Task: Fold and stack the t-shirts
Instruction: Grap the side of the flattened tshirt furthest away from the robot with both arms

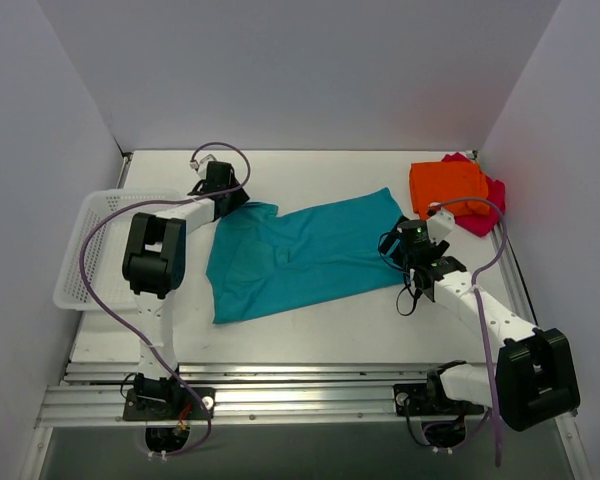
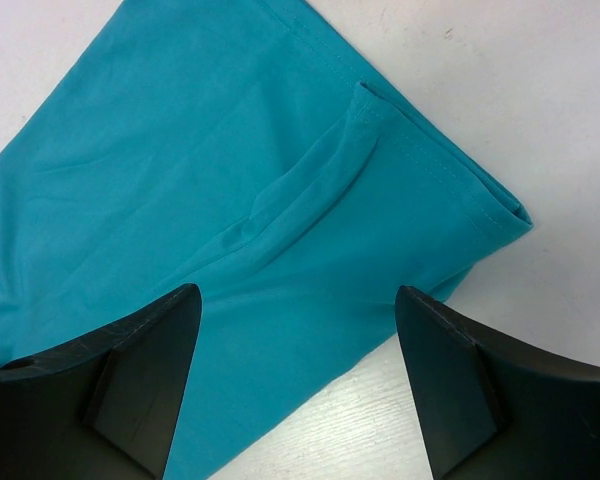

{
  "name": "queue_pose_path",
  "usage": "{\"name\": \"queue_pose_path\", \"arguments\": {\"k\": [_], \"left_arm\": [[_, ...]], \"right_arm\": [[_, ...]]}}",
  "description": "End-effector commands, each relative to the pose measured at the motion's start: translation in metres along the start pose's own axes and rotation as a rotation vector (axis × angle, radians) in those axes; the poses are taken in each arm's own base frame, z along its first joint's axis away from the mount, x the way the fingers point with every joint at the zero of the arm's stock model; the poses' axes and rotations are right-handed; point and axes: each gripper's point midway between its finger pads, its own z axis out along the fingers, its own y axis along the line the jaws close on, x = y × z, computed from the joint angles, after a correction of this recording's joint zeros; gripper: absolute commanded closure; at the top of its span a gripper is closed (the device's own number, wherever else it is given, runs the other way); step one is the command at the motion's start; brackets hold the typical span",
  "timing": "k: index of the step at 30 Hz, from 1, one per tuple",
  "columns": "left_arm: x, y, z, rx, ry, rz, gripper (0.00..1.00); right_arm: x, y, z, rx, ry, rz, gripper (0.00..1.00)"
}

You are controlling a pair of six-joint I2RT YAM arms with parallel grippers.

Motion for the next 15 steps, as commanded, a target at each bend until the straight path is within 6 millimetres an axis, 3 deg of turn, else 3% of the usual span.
{"name": "queue_pose_path", "arguments": {"k": [1, 7, 11, 15], "left_arm": [[-0.023, -0.011, 0.002, 0.017, -0.053, -0.021, 0.39], [-0.025, -0.010, 0.006, 0.012, -0.059, -0.026, 0.47], [-0.024, -0.008, 0.011, 0.008, -0.055, -0.027, 0.67], [-0.023, -0.006, 0.017, 0.004, -0.047, -0.028, 0.81]], "right_arm": [[0.000, -0.011, 0.005, 0.046, -0.019, -0.010, 0.26], [0.003, -0.013, 0.008, 0.054, -0.010, -0.014, 0.26], [0.004, -0.014, 0.010, 0.059, -0.008, -0.016, 0.26], [0.004, -0.014, 0.011, 0.063, -0.007, -0.016, 0.27]]}}
